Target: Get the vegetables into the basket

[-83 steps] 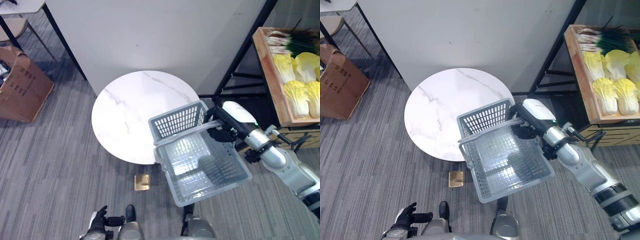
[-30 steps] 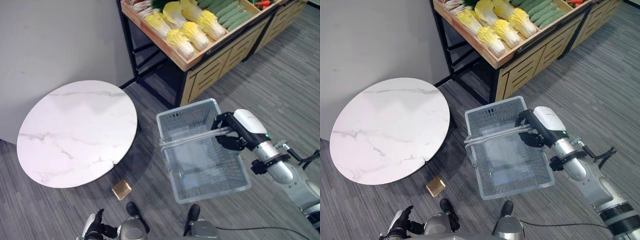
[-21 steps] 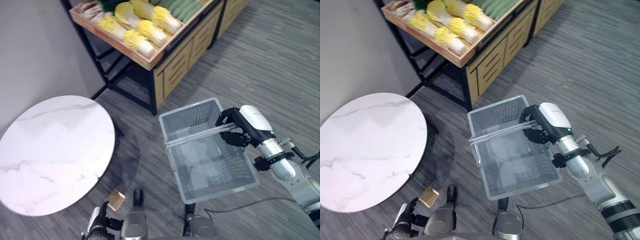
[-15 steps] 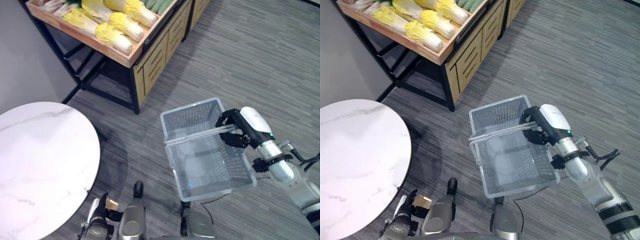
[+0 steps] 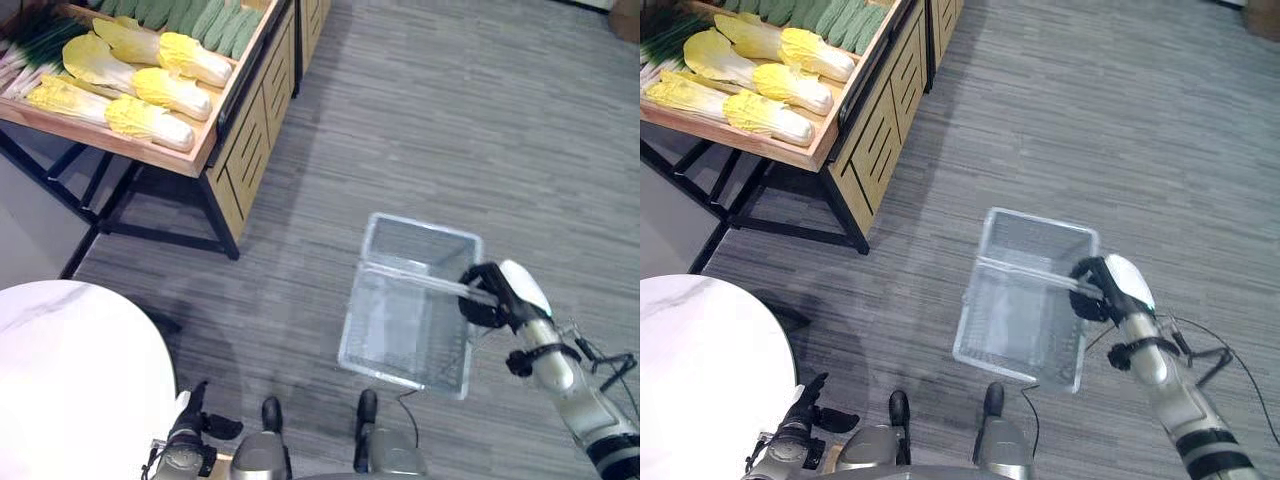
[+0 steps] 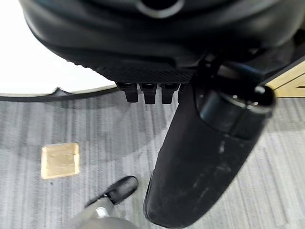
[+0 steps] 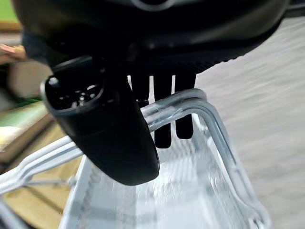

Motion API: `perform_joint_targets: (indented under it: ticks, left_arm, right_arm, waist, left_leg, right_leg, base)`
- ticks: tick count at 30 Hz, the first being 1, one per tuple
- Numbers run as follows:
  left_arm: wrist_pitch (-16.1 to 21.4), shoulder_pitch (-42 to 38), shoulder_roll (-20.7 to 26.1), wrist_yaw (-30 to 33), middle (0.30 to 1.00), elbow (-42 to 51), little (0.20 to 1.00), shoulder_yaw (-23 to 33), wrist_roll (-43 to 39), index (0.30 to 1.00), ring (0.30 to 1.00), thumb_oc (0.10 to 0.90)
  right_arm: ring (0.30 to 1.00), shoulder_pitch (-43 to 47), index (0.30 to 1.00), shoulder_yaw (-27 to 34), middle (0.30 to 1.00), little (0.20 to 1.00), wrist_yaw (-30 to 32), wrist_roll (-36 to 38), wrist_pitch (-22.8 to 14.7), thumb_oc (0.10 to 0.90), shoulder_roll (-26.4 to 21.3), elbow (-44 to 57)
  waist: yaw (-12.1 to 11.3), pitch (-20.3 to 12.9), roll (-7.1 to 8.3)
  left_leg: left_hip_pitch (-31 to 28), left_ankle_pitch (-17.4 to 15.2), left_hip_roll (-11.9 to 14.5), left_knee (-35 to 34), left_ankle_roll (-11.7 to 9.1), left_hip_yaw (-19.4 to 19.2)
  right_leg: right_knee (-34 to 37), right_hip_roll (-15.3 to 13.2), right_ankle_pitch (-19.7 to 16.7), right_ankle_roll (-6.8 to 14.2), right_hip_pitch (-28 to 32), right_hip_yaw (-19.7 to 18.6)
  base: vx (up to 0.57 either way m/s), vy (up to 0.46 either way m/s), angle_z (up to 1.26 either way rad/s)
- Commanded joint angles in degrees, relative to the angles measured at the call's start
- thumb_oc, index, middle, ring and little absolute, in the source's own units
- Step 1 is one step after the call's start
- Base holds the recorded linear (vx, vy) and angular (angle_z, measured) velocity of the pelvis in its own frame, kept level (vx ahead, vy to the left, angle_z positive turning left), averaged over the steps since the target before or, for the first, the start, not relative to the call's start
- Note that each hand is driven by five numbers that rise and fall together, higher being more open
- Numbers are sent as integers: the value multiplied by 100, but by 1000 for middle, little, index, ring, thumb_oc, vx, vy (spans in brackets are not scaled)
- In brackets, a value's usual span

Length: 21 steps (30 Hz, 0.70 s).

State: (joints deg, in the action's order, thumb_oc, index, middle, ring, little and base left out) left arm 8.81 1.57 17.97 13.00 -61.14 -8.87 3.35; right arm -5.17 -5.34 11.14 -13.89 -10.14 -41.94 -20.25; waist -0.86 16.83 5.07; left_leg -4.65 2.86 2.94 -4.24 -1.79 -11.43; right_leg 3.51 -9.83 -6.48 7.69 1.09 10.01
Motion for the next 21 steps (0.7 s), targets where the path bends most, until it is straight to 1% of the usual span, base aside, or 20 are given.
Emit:
perform_joint_targets:
  ticks: [1,6,8,9,12,15,16,17,18,19,20,21]
  left_arm:
    - [131,61,-64,-111,1000,-290,1000,-26,26,1000,1000,900]
    - [107,135,-227,-380,1000,-471,1000,88,-197,1000,1000,900]
    - [101,164,-295,-462,1000,-524,1000,123,-244,1000,1000,900]
    - [100,185,-342,-486,1000,-501,1000,126,-285,1000,1000,900]
    - [88,205,-351,-460,1000,-484,1000,159,-289,1000,1000,900]
    - [66,184,-371,-411,1000,-526,1000,179,-280,1000,1000,900]
    - [47,203,-378,-378,1000,-390,1000,138,-305,1000,1000,900]
    - [46,202,-375,-379,1000,-388,1000,137,-306,1000,1000,900]
    - [33,201,-366,-374,1000,-340,1000,105,-312,1000,1000,900]
    - [33,198,-365,-374,1000,-340,1000,107,-312,1000,1000,900]
    - [21,183,-348,-358,1000,-325,1000,68,-323,1000,1000,900]
    - [24,183,-340,-354,1000,-321,1000,61,-324,1000,1000,900]
  right_arm:
    - [300,497,300,835,300,300,645,-94,-328,400,-403,576]
    - [300,180,300,795,300,300,646,-314,-226,400,-253,-58]
    - [300,50,300,824,300,300,660,-275,-142,400,-25,-447]
    - [300,-38,300,866,300,300,749,-20,-99,400,367,-899]
    - [300,-128,300,865,300,300,785,-29,-53,400,514,-1136]
    - [300,-118,300,798,300,300,813,77,-9,400,707,-1650]
    - [300,-62,300,924,300,300,852,540,-11,400,959,-1927]
    - [300,-59,300,924,300,300,851,544,-14,400,960,-1931]
    - [300,-37,300,969,300,300,876,733,-22,400,1063,-2054]
    - [300,-29,300,966,300,300,877,736,-27,400,1063,-2063]
    - [300,58,300,954,300,300,906,860,-24,400,1130,-2263]
    - [300,79,300,934,300,300,901,868,-25,400,1126,-2352]
  waist:
    - [-50,-497,-175]
    - [-3,-626,-249]
    - [35,-676,-281]
    - [51,-697,-324]
    - [45,-712,-337]
    - [39,-696,-347]
    - [38,-646,-333]
    - [39,-646,-330]
    - [33,-584,-302]
    - [35,-584,-301]
    - [13,-508,-264]
    - [2,-494,-256]
  left_leg:
    - [287,-256,310,186,-239,126]
    - [188,-73,412,-61,-365,125]
    - [134,-63,461,-76,-399,152]
    - [122,-54,494,-63,-423,147]
    - [123,-55,510,-56,-435,143]
    - [124,-78,511,-9,-437,154]
    - [206,-168,491,224,-423,187]
    - [220,-181,491,248,-422,191]
    - [356,-308,472,557,-407,226]
    - [369,-319,473,579,-406,228]
    - [497,-487,433,865,-375,255]
    - [535,-530,416,915,-359,251]
  right_leg:
    - [-314,-360,338,456,166,191]
    - [23,-233,306,418,365,267]
    - [94,-175,318,395,448,287]
    - [131,-143,326,378,447,279]
    - [149,-122,340,371,443,273]
    - [149,-134,342,371,461,279]
    - [128,-168,335,367,463,256]
    - [128,-170,335,367,461,258]
    - [98,-218,328,363,452,247]
    - [97,-219,328,363,449,248]
    - [44,-288,320,382,427,208]
    - [9,-310,318,392,407,188]
  base:
    - [31,-62,-3]
    - [20,-71,-2]
    - [42,-86,7]
    - [25,-57,4]
    - [14,-39,-2]
    - [11,-12,-2]
    - [0,0,0]
    - [10,26,4]
    - [0,0,0]
    - [5,68,1]
    - [3,71,0]
    - [4,71,-1]
